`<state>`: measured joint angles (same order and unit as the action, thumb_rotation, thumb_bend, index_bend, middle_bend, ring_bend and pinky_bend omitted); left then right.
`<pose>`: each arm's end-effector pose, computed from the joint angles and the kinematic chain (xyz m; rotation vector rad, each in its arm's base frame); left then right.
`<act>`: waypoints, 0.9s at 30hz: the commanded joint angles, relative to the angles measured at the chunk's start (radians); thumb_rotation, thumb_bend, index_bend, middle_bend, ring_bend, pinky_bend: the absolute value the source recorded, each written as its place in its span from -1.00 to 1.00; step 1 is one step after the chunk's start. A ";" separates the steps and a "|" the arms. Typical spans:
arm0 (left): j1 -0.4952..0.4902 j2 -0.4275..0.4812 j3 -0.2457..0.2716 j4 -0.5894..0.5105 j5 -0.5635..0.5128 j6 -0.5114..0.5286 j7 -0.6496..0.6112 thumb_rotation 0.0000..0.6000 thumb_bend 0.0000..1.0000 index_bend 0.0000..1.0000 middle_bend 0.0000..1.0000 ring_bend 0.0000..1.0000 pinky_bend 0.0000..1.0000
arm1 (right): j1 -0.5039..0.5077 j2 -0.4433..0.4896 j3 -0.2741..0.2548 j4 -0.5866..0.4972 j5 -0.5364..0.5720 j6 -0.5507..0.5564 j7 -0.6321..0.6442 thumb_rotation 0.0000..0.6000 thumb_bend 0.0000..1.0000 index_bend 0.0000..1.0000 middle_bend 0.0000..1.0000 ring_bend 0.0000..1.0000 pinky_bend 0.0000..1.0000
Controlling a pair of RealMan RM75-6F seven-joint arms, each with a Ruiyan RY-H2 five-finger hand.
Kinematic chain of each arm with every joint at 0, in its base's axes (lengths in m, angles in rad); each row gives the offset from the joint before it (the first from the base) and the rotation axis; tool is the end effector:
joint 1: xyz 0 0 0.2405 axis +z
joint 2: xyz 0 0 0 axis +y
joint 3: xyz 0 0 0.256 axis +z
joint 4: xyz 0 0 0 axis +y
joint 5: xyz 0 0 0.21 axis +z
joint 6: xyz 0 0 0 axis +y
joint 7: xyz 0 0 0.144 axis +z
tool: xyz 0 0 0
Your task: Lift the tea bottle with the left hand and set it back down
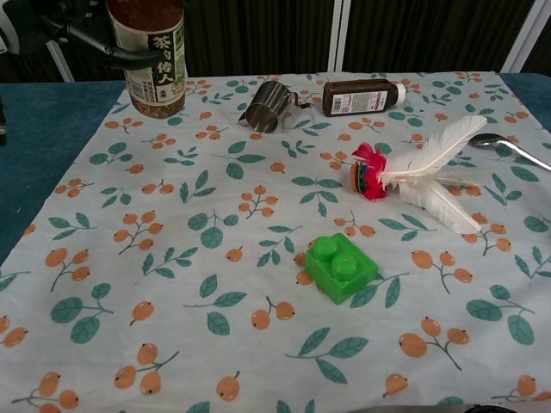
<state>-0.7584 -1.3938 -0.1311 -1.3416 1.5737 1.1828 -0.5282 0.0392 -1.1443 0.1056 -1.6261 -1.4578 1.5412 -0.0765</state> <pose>-0.1420 0.3629 0.0618 -1.8426 -1.0716 -1.5496 -0.3125 -0.1772 0.1674 1.2729 -0.8415 0.8903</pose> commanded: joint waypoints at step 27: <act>0.038 0.272 -0.124 -0.206 -0.009 -0.172 -1.600 1.00 -0.12 -0.34 -0.25 -0.40 0.01 | 0.000 -0.001 -0.001 -0.002 -0.004 0.002 -0.006 1.00 -0.69 -0.89 -0.88 -0.65 -0.48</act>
<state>-0.7281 -1.2662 -0.2326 -1.5006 1.5234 1.0982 -1.5682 0.0394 -1.1452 0.1049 -1.6279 -1.4617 1.5432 -0.0821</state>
